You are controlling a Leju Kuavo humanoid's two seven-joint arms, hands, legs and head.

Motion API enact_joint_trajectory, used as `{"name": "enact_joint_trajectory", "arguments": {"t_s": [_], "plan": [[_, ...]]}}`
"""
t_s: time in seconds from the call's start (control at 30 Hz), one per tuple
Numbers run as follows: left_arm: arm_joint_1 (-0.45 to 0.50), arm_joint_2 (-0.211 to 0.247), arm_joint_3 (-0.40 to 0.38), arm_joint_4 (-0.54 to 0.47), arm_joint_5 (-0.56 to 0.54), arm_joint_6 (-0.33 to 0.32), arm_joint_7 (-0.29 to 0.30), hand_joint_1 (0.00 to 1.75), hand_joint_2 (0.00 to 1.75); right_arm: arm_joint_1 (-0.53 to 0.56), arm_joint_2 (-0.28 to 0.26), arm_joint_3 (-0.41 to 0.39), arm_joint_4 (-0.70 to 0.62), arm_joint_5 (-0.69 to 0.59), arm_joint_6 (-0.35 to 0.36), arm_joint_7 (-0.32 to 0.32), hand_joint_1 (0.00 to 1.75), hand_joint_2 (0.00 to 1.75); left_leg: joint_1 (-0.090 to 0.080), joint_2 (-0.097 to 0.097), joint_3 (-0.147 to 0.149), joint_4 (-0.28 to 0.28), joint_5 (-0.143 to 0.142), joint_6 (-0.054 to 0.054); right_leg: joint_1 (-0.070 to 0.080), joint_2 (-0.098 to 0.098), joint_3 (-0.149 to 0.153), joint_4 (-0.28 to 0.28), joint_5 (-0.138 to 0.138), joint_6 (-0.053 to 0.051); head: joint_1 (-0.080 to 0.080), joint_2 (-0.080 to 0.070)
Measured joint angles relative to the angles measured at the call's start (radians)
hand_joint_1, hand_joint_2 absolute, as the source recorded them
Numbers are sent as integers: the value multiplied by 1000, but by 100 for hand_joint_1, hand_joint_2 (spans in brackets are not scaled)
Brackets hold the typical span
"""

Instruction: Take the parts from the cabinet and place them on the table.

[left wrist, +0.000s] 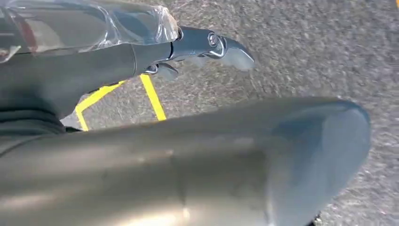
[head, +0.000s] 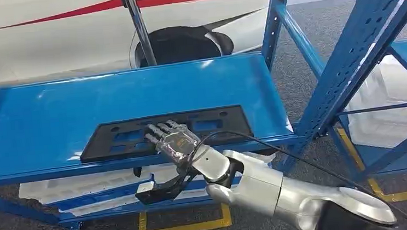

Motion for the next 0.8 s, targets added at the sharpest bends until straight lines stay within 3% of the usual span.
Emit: {"name": "enact_joint_trajectory", "arguments": {"t_s": [0.03, 0.07, 0.1, 0.13, 0.17, 0.2, 0.23, 0.27, 0.37, 0.4, 0.43, 0.47, 0.5, 0.57, 0.6, 0.63, 0.67, 0.7, 0.73, 0.77, 0.8], "plan": [[2, 0, 0, 0, 2, 0, 0, 0, 0, 0, -1, 0, -1, -4, -2, 2, 0, 175, 2, 0, -50, 86, -25, -4, 2, 2, 4, 0, -5, -1, 0, 0], [6, 0, 0, 0, 2, 0, 0, 0, 0, 0, -2, 0, -3, -11, -3, 5, 0, 175, 5, 0, -88, 140, -30, -8, 1, 1, 8, 0, -10, -5, 0, 0], [10, 0, 0, 0, 2, 0, 0, 0, 0, -1, -2, 0, -8, -17, -4, 9, 0, 175, 7, 1, -105, 144, -10, -12, 1, 3, 15, 1, -16, -2, 0, 0], [13, 0, 0, 0, 2, 0, 0, 0, 0, -4, -3, 0, -10, -19, -5, 13, 0, 175, 10, 1, -97, 101, 31, -13, 0, 6, 23, 1, -22, -1, 0, 0], [14, 1, 0, 0, 2, 0, 0, 0, 0, -8, -3, 0, -14, -21, -6, 16, 0, 175, 11, 1, -69, 25, 85, -12, 0, 8, 35, 1, -29, 3, 0, 0], [14, 2, 0, 0, 2, 0, 0, 0, 0, -14, -3, -1, -19, -27, -5, 17, 0, 175, 10, 1, -28, -83, 150, -5, 0, 9, 49, 0, -38, 7, 0, 0], [14, 3, 0, 0, 1, 0, 0, 0, 0, -18, -3, -2, -23, -31, -4, 18, 0, 175, 9, 1, -5, -158, 181, 2, 0, 9, 57, -1, -46, 11, 0, 0], [14, 3, 0, 2, 0, 0, 0, 0, 0, -23, -4, -2, -25, -36, -2, 18, 0, 175, 0, 1, 12, -166, 169, 8, 9, 9, 59, 1, -52, 18, -1, 0], [10, 3, 0, 2, -2, 0, 0, 0, 0, -22, -5, -1, -34, -55, 11, 10, 0, 175, -5, 0, 17, -177, 152, 24, 3, 8, 62, -9, -58, 31, 2, 0], [10, 2, 0, 2, -3, 0, 0, 0, 0, -22, -3, -2, -39, -61, 12, 6, 0, 175, 4, -1, 29, -187, 153, 28, 8, 8, 66, -8, -66, 40, 2, 0], [10, 3, 0, 2, -5, 0, 0, 0, 0, -23, -5, -2, -43, -63, 17, 3, 0, 175, 7, -1, 40, -193, 151, 33, 4, 3, 69, 12, -71, 45, 3, 0], [8, 3, 1, 2, -7, 0, 0, 0, 0, -25, -5, -1, -44, -68, 23, 1, 0, 175, 7, 0, 48, -193, 144, 43, 3, 2, 48, 56, -88, 48, 4, 0], [5, 4, 1, 3, -8, -1, 0, 0, 0, -23, -5, 0, -44, -75, 30, -2, 0, 175, 6, 0, 54, -193, 139, 50, 2, 2, 8, 131, -118, 50, 4, 0], [3, 3, 1, 3, -9, -2, 0, 0, 0, -13, -6, 6, -44, -105, 58, -6, 0, 175, 6, 0, 66, -193, 128, 54, 0, 2, -97, 303, -173, 55, 4, 0], [3, 3, 0, 3, -9, -3, 0, 0, 0, -9, -8, 11, -44, -112, 65, -6, 0, 175, 6, -1, 72, -193, 123, 54, -1, 2, -127, 335, -168, 56, 4, 0], [5, 3, 0, 3, -9, -3, 0, 0, 0, -8, -9, 15, -44, -114, 68, -6, 0, 175, 6, -2, 79, -193, 116, 52, -2, 2, -133, 316, -137, 56, 4, 0], [5, 3, 0, 3, -9, -3, 0, 0, 0, -8, -9, 18, -44, -117, 69, -6, 23, 175, 6, -3, 88, -192, 111, 50, -3, 2, -115, 251, -85, 54, 4, 0], [5, 3, 0, 3, -10, -3, -4, 0, 0, -10, -9, 19, -44, -126, 79, -5, 12, 175, 6, -4, 98, -192, 104, 47, -3, 2, -81, 162, -29, 51, 4, 0], [3, 3, 0, 3, -16, -3, -6, 0, 0, -13, -9, 22, -44, -158, 120, 7, 168, 175, 6, -4, 108, -192, 96, 43, -2, 1, -43, 65, 25, 46, 4, 0], [2, 3, 0, 2, -17, -3, -6, 0, 0, -15, -10, 27, -41, -197, 170, 19, 175, 175, 3, -4, 110, -192, 89, 37, 1, 2, -20, 21, 31, 41, 4, 0], [-3, 3, 0, 3, -16, -3, -7, 0, 0, -19, -10, 33, -39, -233, 218, 38, 175, 175, -2, -5, 109, -189, 84, 30, 3, 3, -14, -3, 19, 36, 4, 0]]}}
